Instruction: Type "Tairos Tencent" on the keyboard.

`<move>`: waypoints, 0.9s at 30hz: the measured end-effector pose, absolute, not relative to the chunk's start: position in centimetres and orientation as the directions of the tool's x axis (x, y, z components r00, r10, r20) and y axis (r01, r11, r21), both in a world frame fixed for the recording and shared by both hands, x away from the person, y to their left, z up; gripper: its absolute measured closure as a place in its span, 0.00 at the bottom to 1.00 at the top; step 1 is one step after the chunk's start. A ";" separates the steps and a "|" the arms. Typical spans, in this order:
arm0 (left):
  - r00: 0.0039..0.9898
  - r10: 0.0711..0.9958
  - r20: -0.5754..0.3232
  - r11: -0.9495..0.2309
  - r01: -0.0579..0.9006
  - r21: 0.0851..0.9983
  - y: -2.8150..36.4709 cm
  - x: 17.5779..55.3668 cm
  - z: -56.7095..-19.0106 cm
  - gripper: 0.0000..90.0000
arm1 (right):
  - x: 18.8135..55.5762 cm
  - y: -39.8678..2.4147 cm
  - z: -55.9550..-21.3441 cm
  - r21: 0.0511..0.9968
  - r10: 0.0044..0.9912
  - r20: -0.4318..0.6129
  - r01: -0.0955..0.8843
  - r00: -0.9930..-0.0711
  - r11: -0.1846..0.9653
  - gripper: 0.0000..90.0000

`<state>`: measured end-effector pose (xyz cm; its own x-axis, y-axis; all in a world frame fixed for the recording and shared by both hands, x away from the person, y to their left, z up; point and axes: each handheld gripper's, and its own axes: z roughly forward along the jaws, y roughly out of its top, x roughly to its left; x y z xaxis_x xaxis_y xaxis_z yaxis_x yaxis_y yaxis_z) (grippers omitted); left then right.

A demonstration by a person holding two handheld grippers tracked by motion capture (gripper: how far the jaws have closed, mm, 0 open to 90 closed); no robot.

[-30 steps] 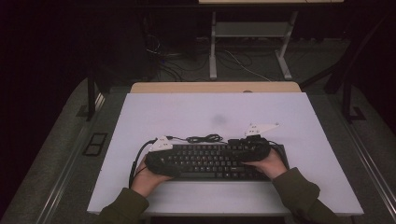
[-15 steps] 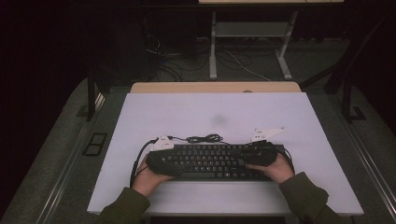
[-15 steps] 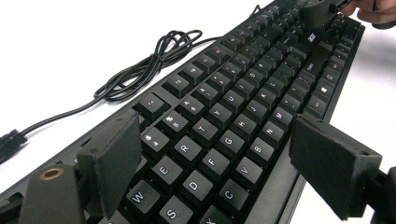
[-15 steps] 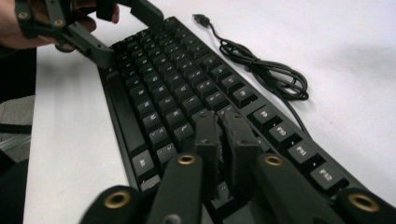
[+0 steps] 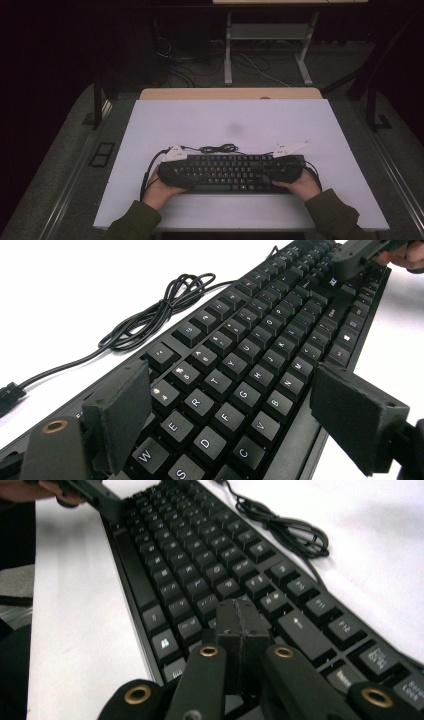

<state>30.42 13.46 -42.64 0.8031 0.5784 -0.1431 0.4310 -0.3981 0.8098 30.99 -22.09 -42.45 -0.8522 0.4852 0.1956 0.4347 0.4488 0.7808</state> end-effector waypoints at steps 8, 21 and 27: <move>0.801 0.580 -0.147 -0.395 0.434 0.809 13.4 30.5 -42.7 0.18 | 30.5 -22.2 -43.1 0.759 0.475 0.182 0.430 -0.861 0.489 0.99; 0.797 0.586 -0.147 -0.393 0.438 0.808 13.6 30.5 -42.6 0.18 | 30.3 -21.5 -43.8 0.732 0.460 0.164 0.420 -0.873 0.536 0.99; 0.794 0.588 -0.156 -0.382 0.442 0.811 13.8 30.6 -42.4 0.23 | 30.4 -21.5 -44.0 0.726 0.454 0.168 0.421 -0.875 0.543 0.99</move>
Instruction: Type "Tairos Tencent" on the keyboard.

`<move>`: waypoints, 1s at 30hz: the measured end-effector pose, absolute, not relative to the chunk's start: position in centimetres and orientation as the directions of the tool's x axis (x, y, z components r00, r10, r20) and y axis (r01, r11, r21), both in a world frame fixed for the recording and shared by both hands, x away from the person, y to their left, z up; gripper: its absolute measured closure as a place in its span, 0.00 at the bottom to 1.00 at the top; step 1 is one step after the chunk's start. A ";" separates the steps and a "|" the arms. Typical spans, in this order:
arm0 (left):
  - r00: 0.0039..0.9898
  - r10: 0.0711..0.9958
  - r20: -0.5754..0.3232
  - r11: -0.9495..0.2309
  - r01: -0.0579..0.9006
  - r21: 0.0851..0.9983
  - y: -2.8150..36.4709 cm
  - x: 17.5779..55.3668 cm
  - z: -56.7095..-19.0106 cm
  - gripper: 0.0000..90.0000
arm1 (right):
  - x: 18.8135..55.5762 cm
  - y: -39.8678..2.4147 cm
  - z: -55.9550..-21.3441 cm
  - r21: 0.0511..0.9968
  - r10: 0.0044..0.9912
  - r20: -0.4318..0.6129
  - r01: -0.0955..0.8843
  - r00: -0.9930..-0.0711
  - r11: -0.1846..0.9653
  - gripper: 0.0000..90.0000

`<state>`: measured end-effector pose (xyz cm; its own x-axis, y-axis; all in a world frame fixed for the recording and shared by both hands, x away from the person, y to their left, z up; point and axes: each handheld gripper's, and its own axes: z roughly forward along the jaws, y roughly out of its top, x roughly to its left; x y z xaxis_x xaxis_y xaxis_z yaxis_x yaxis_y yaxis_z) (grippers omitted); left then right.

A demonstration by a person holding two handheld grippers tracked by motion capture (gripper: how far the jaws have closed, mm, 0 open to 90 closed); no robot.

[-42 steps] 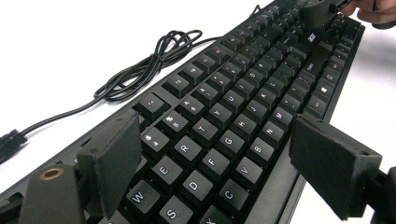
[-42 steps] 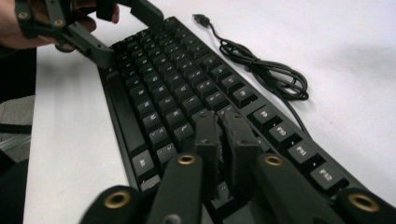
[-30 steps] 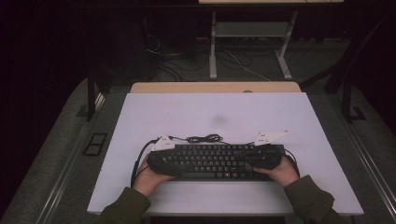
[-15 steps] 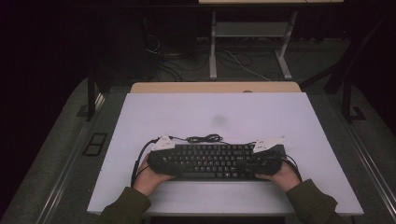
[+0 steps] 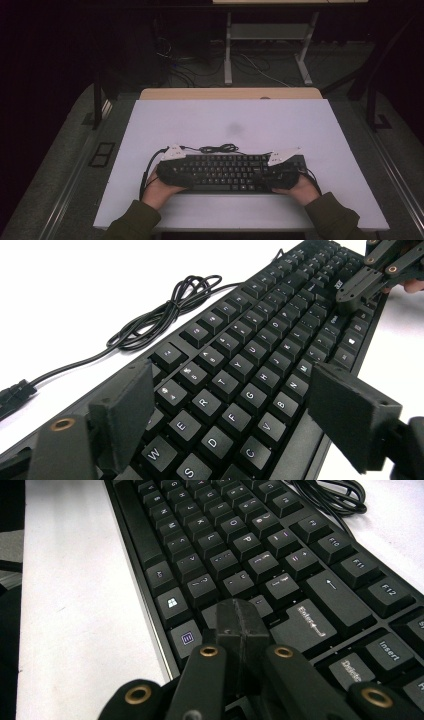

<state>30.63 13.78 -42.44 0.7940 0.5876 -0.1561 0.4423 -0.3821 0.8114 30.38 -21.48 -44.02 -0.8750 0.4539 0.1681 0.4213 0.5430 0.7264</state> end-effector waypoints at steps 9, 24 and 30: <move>0.803 0.573 -0.163 -0.392 0.444 0.806 13.2 31.4 -42.0 0.58 | 30.4 -21.5 -44.0 0.727 0.454 0.170 0.422 -0.875 0.542 0.99; 0.819 0.553 -0.150 -0.467 0.455 0.759 11.5 32.7 -42.4 0.99 | 30.4 -21.4 -44.0 0.724 0.457 0.171 0.426 -0.873 0.543 0.99; 0.816 0.560 -0.146 -0.486 0.466 0.739 11.3 32.9 -43.0 0.99 | 30.4 -21.4 -44.0 0.724 0.456 0.171 0.426 -0.873 0.544 0.99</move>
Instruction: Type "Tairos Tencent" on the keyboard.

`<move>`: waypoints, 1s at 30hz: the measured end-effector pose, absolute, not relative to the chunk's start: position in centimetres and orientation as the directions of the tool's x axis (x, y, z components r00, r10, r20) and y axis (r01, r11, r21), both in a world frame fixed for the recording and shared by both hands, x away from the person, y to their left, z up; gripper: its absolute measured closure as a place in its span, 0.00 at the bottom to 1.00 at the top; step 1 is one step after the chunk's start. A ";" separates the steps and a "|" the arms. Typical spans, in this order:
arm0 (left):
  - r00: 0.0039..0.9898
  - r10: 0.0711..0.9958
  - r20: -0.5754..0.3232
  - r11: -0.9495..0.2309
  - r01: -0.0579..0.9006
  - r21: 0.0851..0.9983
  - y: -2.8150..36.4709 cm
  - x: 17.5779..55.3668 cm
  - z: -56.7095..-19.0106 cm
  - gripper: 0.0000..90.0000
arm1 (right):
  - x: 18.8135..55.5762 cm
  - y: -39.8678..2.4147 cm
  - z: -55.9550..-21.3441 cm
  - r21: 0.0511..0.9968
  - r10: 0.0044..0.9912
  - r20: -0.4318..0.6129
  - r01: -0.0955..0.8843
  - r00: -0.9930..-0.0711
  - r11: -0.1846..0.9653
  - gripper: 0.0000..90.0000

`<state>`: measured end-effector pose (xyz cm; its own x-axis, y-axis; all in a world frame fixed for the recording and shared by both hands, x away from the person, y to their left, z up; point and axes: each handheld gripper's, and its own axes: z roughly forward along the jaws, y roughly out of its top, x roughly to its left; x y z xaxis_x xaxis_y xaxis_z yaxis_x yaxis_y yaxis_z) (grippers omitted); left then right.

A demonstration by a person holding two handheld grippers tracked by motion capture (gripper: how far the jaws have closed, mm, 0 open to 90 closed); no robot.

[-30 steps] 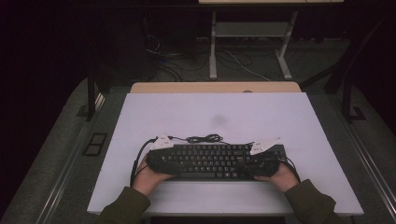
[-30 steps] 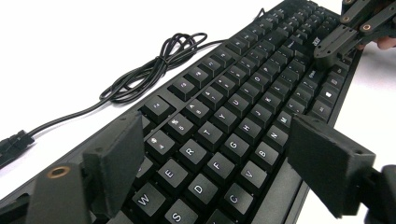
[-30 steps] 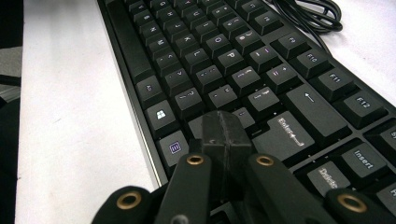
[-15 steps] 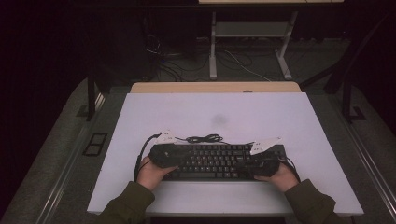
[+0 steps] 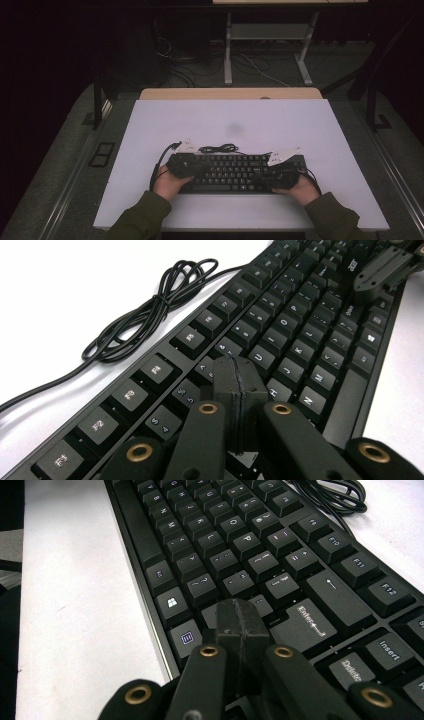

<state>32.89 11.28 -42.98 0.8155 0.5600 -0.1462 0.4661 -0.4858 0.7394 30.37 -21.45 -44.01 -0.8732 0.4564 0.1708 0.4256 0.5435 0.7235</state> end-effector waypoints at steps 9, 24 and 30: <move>0.818 0.562 -0.127 -0.512 0.464 0.723 11.0 33.0 -43.4 0.99 | 30.4 -21.4 -44.0 0.723 0.456 0.168 0.424 -0.874 0.545 0.99; 0.815 0.557 -0.160 -0.446 0.456 0.770 11.8 32.4 -42.4 0.78 | 30.4 -21.4 -44.0 0.723 0.456 0.170 0.425 -0.874 0.545 0.99; 0.818 0.557 -0.145 -0.433 0.435 0.790 12.3 32.0 -42.1 0.53 | 30.4 -21.5 -44.0 0.723 0.455 0.171 0.425 -0.874 0.544 0.99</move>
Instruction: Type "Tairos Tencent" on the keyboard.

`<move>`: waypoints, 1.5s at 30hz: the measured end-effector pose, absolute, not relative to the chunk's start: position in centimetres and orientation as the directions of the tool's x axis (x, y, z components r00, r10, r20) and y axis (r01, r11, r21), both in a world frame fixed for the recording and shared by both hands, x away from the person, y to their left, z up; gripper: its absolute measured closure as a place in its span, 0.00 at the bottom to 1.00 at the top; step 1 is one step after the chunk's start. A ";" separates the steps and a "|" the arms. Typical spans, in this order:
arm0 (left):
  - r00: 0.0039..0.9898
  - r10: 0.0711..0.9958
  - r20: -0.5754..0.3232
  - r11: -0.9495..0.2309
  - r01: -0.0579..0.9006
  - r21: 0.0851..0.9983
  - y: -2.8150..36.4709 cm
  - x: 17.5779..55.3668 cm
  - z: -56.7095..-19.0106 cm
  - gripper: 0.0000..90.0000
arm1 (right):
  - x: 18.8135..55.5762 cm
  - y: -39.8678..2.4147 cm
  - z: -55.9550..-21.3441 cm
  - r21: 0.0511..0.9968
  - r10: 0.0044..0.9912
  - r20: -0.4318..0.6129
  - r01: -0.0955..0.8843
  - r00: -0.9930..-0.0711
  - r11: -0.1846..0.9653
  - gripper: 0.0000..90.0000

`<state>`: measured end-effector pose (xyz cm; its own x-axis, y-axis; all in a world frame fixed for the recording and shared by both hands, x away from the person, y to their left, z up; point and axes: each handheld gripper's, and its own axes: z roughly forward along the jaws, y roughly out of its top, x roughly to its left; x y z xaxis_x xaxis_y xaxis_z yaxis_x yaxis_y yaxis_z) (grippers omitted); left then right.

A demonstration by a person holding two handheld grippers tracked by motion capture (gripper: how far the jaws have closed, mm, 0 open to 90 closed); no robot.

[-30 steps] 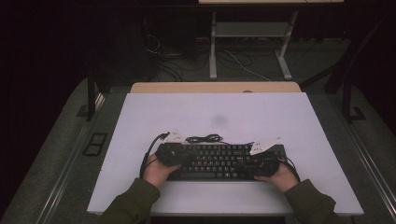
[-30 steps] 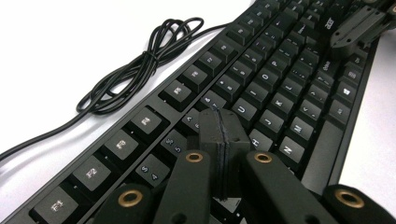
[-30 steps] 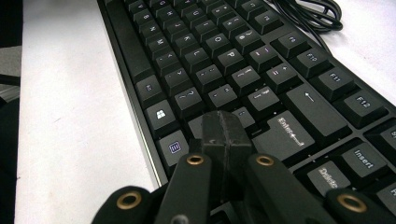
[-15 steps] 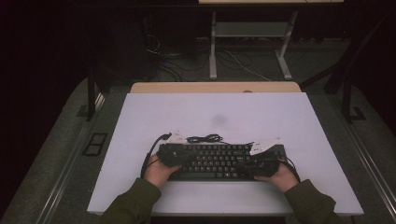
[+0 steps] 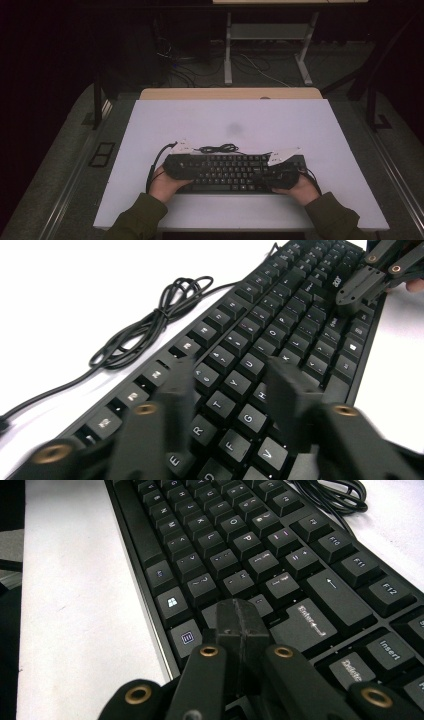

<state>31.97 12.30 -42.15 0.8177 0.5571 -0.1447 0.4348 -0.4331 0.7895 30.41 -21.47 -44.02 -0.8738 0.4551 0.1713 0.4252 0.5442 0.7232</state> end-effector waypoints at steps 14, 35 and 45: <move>0.790 0.596 -0.143 -0.403 0.448 0.798 13.7 30.6 -42.4 0.05 | 30.4 -21.5 -44.0 0.722 0.455 0.176 0.429 -0.873 0.543 0.99; 0.792 0.595 -0.140 -0.391 0.436 0.810 14.3 30.2 -42.4 0.05 | 30.7 -22.0 -43.0 0.763 0.461 0.192 0.427 -0.867 0.486 0.95; 0.789 0.600 -0.135 -0.390 0.435 0.812 14.5 30.3 -42.4 0.07 | 31.5 -21.9 -42.9 0.784 0.478 0.234 0.456 -0.846 0.422 0.64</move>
